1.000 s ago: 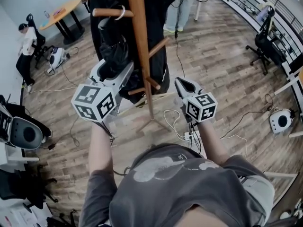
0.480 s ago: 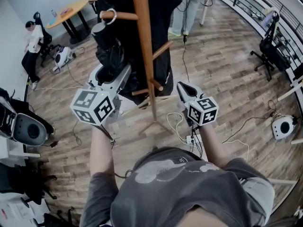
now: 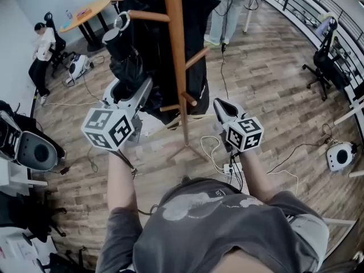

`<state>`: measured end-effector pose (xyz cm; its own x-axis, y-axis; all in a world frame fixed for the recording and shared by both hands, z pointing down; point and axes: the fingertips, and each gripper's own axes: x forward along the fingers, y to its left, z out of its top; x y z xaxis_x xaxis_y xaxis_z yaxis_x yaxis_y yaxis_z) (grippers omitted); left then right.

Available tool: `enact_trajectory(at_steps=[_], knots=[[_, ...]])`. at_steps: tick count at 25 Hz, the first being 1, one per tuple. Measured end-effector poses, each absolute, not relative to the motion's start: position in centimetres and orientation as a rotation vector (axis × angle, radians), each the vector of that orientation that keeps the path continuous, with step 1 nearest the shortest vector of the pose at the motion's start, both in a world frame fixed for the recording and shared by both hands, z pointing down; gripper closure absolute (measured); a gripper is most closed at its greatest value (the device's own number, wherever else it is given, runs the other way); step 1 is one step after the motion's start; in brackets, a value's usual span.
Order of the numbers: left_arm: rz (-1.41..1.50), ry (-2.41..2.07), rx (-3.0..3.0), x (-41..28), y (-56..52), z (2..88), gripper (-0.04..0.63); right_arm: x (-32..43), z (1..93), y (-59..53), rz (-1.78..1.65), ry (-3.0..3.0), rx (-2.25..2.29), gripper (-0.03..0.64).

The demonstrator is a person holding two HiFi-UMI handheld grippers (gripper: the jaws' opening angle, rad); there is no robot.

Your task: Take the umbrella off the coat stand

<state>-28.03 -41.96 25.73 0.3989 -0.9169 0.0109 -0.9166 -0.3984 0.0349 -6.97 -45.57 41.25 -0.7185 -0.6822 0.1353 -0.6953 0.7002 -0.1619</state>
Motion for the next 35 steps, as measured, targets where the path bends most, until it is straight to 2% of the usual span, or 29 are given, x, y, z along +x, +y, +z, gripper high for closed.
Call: enact_trajectory(at_steps=[18, 35], knots=[[0.011, -1.698, 2.513, -24.7, -34.9, 30.1, 0.322, -4.7, 42.4, -40.1, 0.349, -2.842, 1.09, 0.62], [0.029, -1.739, 2.425, -18.2, -23.7, 33.5, 0.322, 1.6, 43.6, -29.9, 0.357, -2.852, 1.01, 0.62]])
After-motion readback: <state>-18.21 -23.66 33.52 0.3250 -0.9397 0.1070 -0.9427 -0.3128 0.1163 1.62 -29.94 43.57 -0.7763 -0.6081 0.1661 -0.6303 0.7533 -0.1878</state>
